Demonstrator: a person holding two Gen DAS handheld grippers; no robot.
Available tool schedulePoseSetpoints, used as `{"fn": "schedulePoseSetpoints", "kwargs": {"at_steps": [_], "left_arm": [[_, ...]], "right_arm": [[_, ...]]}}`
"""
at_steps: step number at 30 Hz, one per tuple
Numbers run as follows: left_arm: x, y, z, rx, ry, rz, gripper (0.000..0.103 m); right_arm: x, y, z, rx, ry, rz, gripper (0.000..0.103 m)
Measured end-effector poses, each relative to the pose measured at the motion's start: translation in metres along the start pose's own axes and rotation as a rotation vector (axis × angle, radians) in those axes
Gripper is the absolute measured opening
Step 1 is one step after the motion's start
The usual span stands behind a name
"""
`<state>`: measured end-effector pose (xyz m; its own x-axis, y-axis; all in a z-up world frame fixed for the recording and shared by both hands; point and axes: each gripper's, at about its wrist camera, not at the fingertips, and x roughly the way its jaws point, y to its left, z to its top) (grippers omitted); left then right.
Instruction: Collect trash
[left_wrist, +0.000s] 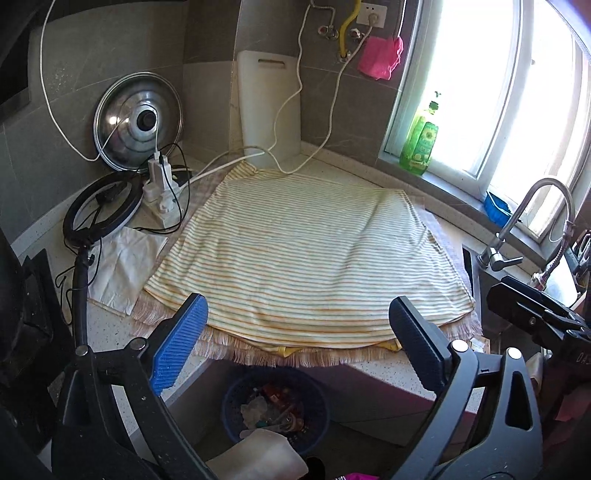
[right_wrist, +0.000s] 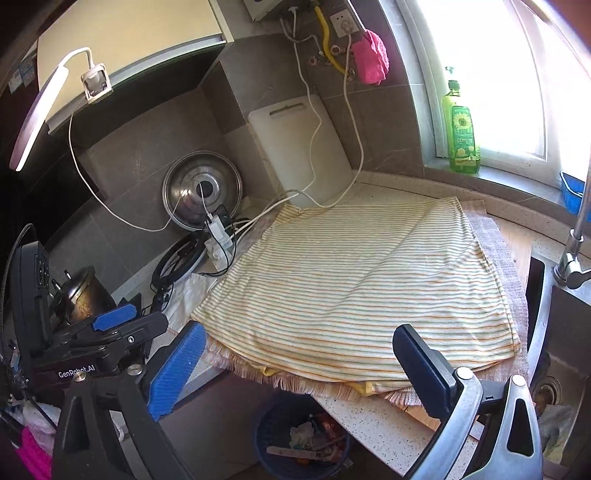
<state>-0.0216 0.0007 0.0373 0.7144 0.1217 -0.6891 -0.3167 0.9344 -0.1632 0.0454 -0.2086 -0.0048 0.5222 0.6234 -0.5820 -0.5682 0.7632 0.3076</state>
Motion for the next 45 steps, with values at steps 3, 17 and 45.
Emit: {"fn": "schedulePoseSetpoints", "kwargs": {"at_steps": [3,17,45], "left_arm": [[-0.002,-0.001,0.004,-0.005,-0.003,0.01,0.102],[-0.003,-0.003,0.008,-0.001,-0.006,0.016,0.102],[0.001,-0.002,0.011,-0.022,0.013,0.039,0.102]], "right_arm": [[-0.002,0.0,0.004,0.004,-0.011,-0.001,0.103],[-0.003,0.002,0.008,0.001,-0.02,0.007,0.103],[0.008,-0.001,0.011,0.028,-0.002,0.014,0.103]]}}
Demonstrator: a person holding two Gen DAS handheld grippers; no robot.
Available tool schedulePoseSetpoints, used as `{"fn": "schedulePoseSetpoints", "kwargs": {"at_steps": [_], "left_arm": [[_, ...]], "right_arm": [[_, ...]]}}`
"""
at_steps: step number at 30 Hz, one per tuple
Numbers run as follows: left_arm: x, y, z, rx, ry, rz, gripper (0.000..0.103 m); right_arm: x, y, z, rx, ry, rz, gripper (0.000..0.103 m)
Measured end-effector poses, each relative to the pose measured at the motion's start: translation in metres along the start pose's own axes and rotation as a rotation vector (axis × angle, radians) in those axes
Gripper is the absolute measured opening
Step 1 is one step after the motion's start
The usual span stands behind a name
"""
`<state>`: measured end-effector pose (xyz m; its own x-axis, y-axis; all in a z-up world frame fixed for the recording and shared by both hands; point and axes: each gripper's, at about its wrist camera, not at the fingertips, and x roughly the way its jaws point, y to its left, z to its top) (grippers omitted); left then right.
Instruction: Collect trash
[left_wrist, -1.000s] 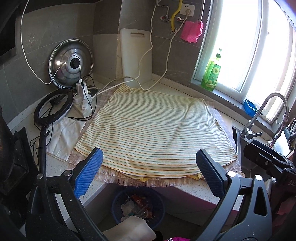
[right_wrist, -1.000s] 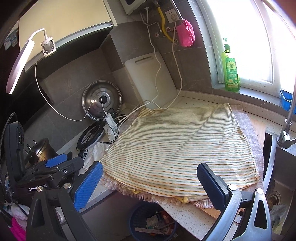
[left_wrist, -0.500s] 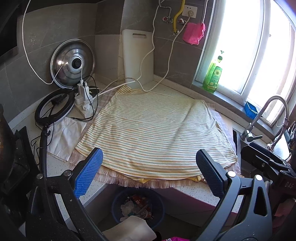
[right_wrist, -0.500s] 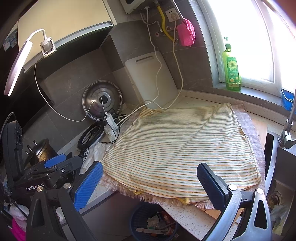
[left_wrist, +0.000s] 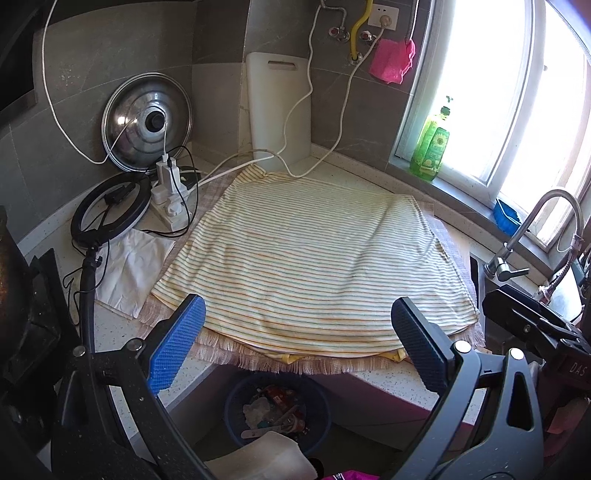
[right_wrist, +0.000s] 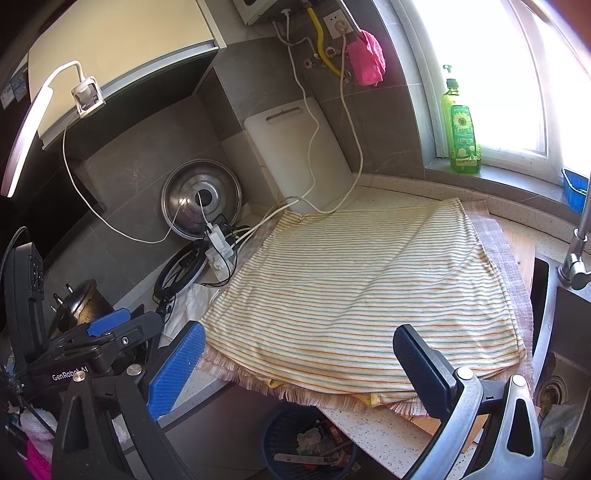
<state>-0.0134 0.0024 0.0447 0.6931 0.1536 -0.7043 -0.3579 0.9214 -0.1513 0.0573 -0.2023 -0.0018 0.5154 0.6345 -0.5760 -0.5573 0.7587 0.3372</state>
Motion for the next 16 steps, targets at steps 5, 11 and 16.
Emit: {"fn": "schedulePoseSetpoints", "kwargs": {"at_steps": [5,11,16], "left_arm": [[0.002,0.0,0.0,0.007,0.0,0.011,0.102],[0.005,-0.001,0.0,0.026,-0.02,0.033,0.102],[0.013,0.002,0.004,0.023,-0.009,0.04,0.102]], "right_arm": [[0.004,-0.001,-0.001,0.004,0.009,-0.003,0.103],[0.01,-0.003,-0.001,0.011,0.02,-0.005,0.103],[0.016,-0.005,0.0,0.016,0.029,-0.003,0.103]]}}
